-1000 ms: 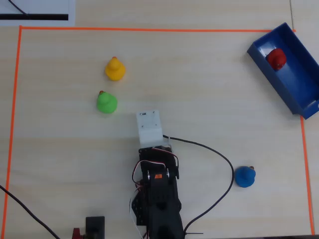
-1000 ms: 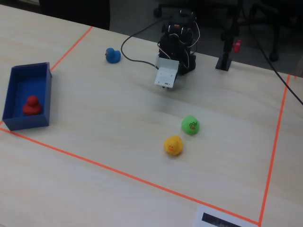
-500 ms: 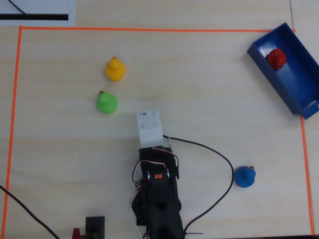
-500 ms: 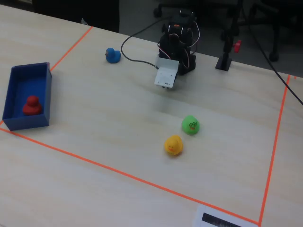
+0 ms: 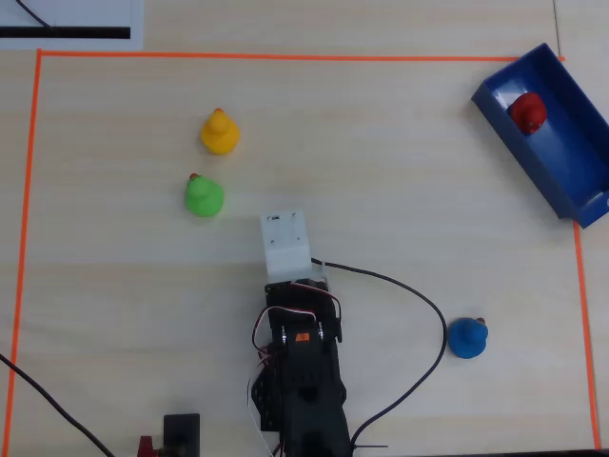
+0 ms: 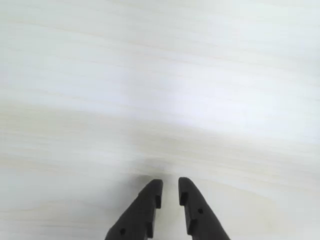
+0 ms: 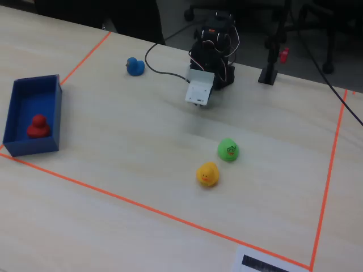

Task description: Grasp red duck and put it into box.

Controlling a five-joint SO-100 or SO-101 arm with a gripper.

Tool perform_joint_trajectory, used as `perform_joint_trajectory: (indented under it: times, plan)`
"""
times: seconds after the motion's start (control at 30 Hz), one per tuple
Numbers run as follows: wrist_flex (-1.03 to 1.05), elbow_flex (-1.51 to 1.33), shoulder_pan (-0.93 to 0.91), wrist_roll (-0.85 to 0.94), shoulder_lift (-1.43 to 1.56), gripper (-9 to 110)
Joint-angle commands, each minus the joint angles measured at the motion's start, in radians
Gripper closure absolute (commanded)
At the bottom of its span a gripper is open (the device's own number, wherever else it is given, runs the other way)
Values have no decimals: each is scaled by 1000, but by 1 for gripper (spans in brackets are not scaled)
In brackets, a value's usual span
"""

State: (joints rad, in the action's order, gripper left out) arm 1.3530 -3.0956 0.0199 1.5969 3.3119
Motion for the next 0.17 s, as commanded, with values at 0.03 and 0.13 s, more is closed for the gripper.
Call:
perform_joint_trajectory:
  times: [0.03,0.13]
  plan:
    - [3,-2,5,-5,0,101]
    - [3,-2,5,-5,0,101]
